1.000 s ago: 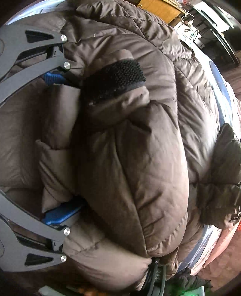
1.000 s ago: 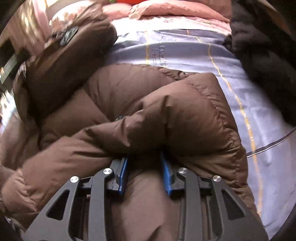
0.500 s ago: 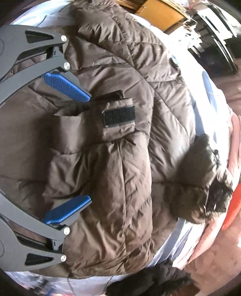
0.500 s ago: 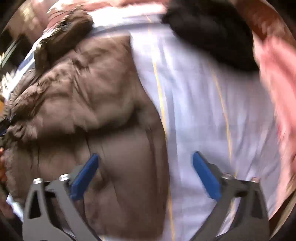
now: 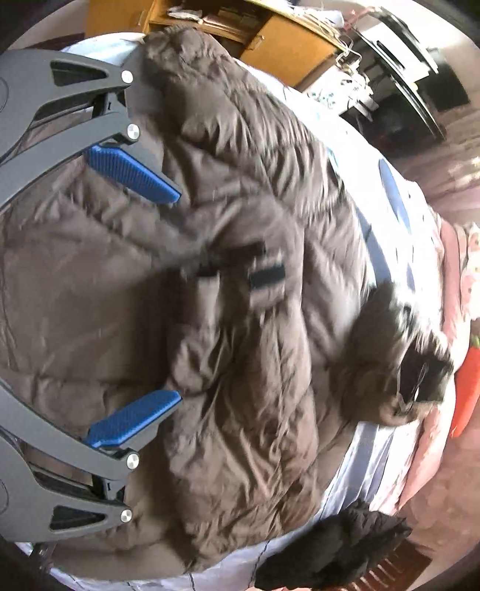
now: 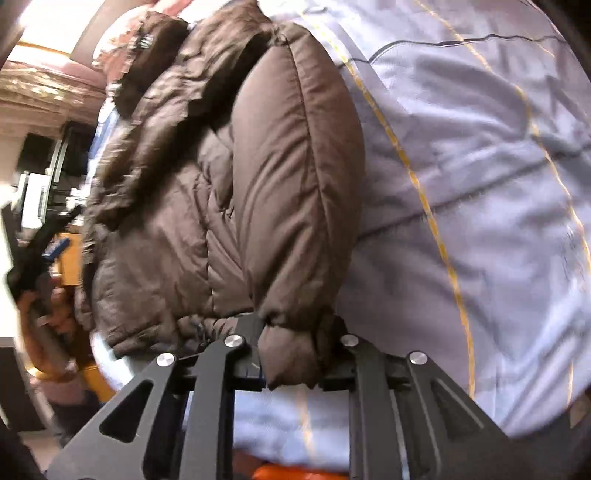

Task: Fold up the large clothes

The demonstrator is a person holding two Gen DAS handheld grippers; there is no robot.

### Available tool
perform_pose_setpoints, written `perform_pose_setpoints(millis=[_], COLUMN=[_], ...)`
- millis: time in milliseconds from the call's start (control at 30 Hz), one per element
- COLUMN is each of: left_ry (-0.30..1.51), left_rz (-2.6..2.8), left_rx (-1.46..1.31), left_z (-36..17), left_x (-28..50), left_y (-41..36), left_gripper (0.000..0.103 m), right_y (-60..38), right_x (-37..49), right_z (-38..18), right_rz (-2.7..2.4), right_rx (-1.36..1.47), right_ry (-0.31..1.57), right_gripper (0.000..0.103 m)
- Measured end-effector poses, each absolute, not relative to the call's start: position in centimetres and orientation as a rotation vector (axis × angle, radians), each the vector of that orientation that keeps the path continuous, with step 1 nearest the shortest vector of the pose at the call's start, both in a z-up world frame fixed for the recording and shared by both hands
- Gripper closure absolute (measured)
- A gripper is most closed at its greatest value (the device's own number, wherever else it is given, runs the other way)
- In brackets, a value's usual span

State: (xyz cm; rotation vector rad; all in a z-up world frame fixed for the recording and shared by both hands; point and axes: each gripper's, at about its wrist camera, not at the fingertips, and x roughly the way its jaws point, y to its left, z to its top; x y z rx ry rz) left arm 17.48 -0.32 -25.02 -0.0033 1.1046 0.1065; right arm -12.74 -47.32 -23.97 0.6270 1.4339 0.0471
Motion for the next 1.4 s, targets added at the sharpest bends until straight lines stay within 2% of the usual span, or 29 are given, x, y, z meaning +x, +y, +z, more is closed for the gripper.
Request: perform_pose_setpoints(millis=[100,200,267,300,333,367,400,433,500,567,633,733,800,900,967,1033,1100,1133,1267,1367,1400], left_ry=[1.103,1.108,1.126,1.134,1.135,1.131,1.128,1.123,1.112,1.099,1.081,1.11,1.122,1.125,1.121,1.088,1.034,1.001,0.931,0.913,0.904], left_rz=[0.146,0.189,0.211,0.221,0.238,0.262,0.278,0.298,0.305,0.277,0.202,0.154,0.222,0.3,0.317,0.33,0.366,0.408,0.515,0.51,0.506], left_rx=[-0.016,-0.023,-0.031,-0.035,-0.047,-0.068,-0.086,-0.119,-0.193,-0.251,-0.294,-0.219,-0.148,-0.231,-0.373,-0.535,-0.708,-0.818,-1.184,-1.209,-1.2], left_z=[-24.5,-24.7,-25.0,-25.0,-25.0,-24.9,-24.9,-24.8,-25.0,-25.2,-25.4,-26.3,-27.2,-28.4,-29.0,-29.3,-29.9,-30.6,-34.8,-36.9,-37.1], left_x=[16.7,16.2,16.0,15.9,15.7,15.5,15.3,15.1,14.8,14.7,14.5,14.7,14.4,13.4,12.3,10.8,9.0,7.7,5.1,6.7,7.1], left_y=[2.7,5.3,6.7,7.3,8.3,9.5,10.3,11.4,12.8,12.8,11.5,8.6,8.4,12.4,16.6,21.1,25.8,28.7,35.3,37.0,37.1], left_gripper=[0.002,0.002,0.002,0.002,0.002,0.002,0.002,0.002,0.002,0.002,0.002,0.002,0.002,0.002,0.002,0.002,0.002,0.002,0.002,0.002,0.009], right_y=[-47.7,-48.5,-47.9,-47.9,-47.9,-48.1,-48.3,-48.5,-47.9,-46.0,-40.9,-36.3,-32.8,-28.4,-25.0,-23.6,-22.9,-22.7,-23.0,-23.6,-23.9], right_x=[-15.1,-15.8,-15.9,-15.1,-14.1,-13.5,-12.7,-12.1,-10.9,-8.9,-4.6,-1.0,1.8,6.1,8.0,7.6,8.2,8.6,8.5,8.0,7.7], right_z=[-23.7,-27.7,-30.3,-30.6,-30.1,-29.3,-27.5,-25.5,-21.1,-17.6,-15.7,-16.4,-18.6,-24.0,-30.1,-31.3,-30.4,-29.9,-26.4,-23.1,-21.6], right_rz=[0.001,-0.098,-0.162,-0.179,-0.211,-0.252,-0.35,-0.46,-0.596,-0.509,-0.326,-0.139,0.006,0.04,0.027,0.011,-0.026,-0.034,-0.016,-0.031,-0.035], right_rx=[0.661,0.659,0.636,0.641,0.625,0.591,0.524,0.468,0.414,0.389,0.264,0.175,0.181,0.087,-0.091,-0.206,-0.223,-0.196,0.092,0.231,0.272], right_ry=[1.482,1.592,1.676,1.682,1.665,1.637,1.563,1.476,1.276,1.122,1.086,1.111,1.112,1.173,1.36,1.316,1.342,1.37,1.434,1.379,1.331], right_gripper=[0.084,0.083,0.073,0.064,0.046,0.035,0.016,0.013,0.013,0.016,0.033,0.054,0.057,0.057,0.055,0.054,0.053,0.048,0.043,0.037,0.032])
